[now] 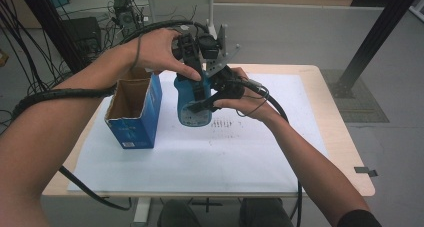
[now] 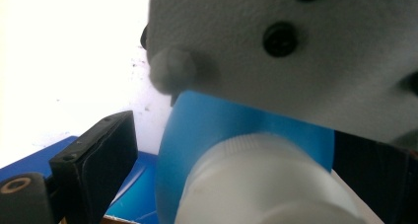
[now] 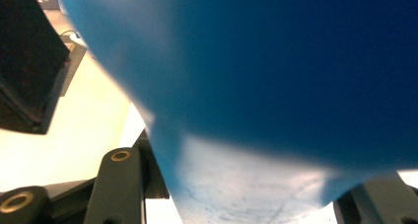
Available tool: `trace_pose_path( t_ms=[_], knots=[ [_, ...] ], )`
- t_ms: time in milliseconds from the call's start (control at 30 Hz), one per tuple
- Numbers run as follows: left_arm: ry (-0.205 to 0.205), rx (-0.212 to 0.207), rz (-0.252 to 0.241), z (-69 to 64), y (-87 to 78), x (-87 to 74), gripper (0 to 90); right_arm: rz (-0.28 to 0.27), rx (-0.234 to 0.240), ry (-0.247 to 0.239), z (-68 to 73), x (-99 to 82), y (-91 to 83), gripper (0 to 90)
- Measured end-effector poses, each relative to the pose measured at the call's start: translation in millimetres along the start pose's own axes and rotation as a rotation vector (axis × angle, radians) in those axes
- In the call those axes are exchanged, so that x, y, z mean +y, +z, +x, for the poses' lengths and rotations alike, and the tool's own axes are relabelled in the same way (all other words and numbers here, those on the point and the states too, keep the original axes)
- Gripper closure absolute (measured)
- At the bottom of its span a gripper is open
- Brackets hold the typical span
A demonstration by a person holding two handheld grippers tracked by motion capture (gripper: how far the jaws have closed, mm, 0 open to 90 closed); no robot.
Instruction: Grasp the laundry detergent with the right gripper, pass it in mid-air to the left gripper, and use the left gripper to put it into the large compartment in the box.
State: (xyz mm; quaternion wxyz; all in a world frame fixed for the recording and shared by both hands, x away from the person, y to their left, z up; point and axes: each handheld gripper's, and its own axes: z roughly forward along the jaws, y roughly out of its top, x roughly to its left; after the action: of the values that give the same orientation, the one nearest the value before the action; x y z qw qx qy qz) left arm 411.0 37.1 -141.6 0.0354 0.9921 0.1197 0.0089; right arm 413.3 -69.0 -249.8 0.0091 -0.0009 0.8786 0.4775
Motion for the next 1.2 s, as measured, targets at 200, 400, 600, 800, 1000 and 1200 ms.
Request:
trace_pose_path(
  t_ms=[200,400,600,800,1000,1200],
  knots=[
    [0.000,0.000,0.007,-0.4,1.2,0.0,6.5,0.002,0.000,0.005,0.8,0.5,-0.8,44.2],
    [0.002,0.003,0.006,-0.4,0.7,0.1,6.5,0.002,0.000,0.005,0.8,0.6,-0.7,44.2],
    [0.003,0.008,0.008,-0.5,0.9,0.0,6.9,-0.001,0.000,-0.001,0.3,0.5,-0.6,44.2],
    [0.006,0.014,0.008,-1.5,1.9,1.1,9.5,0.002,-0.001,0.004,0.9,0.6,-0.7,44.2],
    [0.011,0.022,0.011,-2.5,2.0,1.8,13.3,0.000,0.001,0.006,1.3,0.8,-1.8,44.2],
    [0.019,0.029,0.017,-2.9,1.5,2.1,19.4,0.000,-0.003,-0.006,0.6,0.4,-1.9,44.1]
  ],
)
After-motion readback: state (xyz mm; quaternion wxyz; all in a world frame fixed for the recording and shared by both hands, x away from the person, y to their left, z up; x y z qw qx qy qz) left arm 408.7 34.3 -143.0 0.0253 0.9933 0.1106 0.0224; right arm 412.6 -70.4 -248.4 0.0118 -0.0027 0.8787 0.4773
